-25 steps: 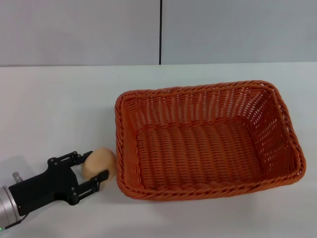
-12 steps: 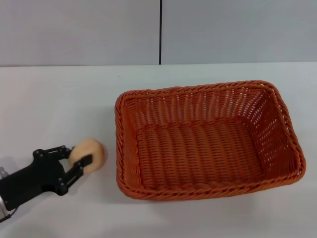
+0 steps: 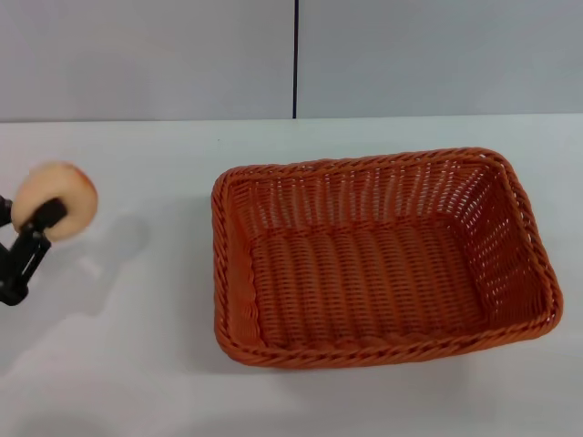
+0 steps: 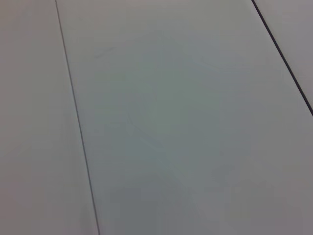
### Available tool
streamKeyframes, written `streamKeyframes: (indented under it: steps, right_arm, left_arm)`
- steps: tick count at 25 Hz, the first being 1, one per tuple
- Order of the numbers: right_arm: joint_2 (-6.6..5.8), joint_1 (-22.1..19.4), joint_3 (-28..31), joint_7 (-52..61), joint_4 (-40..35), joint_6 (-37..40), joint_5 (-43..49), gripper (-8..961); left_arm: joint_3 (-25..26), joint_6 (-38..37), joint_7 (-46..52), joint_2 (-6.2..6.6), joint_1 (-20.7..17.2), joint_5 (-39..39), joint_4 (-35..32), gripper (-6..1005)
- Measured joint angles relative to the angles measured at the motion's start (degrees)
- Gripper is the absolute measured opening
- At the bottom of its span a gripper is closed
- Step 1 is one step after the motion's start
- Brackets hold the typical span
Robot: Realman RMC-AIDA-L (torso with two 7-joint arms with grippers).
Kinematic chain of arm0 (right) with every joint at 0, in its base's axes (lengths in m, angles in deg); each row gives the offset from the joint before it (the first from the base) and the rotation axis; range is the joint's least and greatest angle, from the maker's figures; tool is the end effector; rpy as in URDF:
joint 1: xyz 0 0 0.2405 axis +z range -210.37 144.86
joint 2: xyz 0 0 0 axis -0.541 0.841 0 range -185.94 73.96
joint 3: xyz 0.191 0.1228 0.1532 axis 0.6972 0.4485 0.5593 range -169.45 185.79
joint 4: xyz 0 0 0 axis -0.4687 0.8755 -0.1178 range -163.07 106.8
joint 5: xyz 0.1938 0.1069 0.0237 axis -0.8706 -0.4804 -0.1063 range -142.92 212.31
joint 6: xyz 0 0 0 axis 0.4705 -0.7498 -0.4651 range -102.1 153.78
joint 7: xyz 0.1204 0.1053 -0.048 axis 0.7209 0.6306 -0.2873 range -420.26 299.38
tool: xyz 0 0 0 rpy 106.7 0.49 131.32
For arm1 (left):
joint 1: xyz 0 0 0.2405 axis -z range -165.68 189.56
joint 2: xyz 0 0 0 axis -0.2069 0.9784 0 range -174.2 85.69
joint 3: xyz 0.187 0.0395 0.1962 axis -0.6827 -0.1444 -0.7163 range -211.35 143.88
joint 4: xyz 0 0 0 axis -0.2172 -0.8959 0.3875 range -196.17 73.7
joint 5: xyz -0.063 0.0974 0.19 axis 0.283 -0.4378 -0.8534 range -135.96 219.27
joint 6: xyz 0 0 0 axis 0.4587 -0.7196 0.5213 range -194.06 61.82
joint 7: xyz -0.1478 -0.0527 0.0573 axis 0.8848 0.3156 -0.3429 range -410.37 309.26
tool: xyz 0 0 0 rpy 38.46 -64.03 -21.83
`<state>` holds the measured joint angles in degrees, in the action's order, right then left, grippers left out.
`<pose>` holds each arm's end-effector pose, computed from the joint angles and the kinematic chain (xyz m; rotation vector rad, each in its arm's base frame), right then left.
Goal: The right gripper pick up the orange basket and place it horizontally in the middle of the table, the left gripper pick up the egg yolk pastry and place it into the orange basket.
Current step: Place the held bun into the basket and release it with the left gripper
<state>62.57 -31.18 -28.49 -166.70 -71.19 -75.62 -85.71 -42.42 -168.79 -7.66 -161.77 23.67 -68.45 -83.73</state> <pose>0.3386 0.2359 0.1302 -1.7531 0.4632 1.3530 -0.3725 0.2347 0.0212 -2.1114 -0.4357 -0.9326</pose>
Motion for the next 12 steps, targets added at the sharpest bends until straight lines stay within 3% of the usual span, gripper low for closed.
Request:
streamKeyframes:
  steps: [1,4,7,8,12]
  right_arm:
    - [0.01,0.33,0.00,0.00,0.01,-0.04,0.00,674]
    - [0.04,0.71,-0.03,0.00,0.19,-0.06,0.00,674]
    - [0.06,1.15,-0.04,0.00,1.12,-0.11,-0.01,674]
    - [0.04,1.20,-0.03,-0.01,1.37,-0.13,-0.01,674]
    - [0.03,1.23,-0.07,-0.06,1.99,-0.15,-0.01,674]
  left_arm:
    - [0.63,-8.13,0.12,0.01,0.58,0.61,-0.16,205]
    - [-0.40,-11.78,0.63,-0.33,1.79,0.75,0.55,183]
    - [-3.92,-12.38,1.12,-0.61,3.88,0.78,3.41,175]
    - [-7.94,-11.97,0.83,-0.82,6.17,0.73,6.26,182]
    - [-14.13,-10.09,-0.54,-1.23,10.91,0.52,11.15,207]
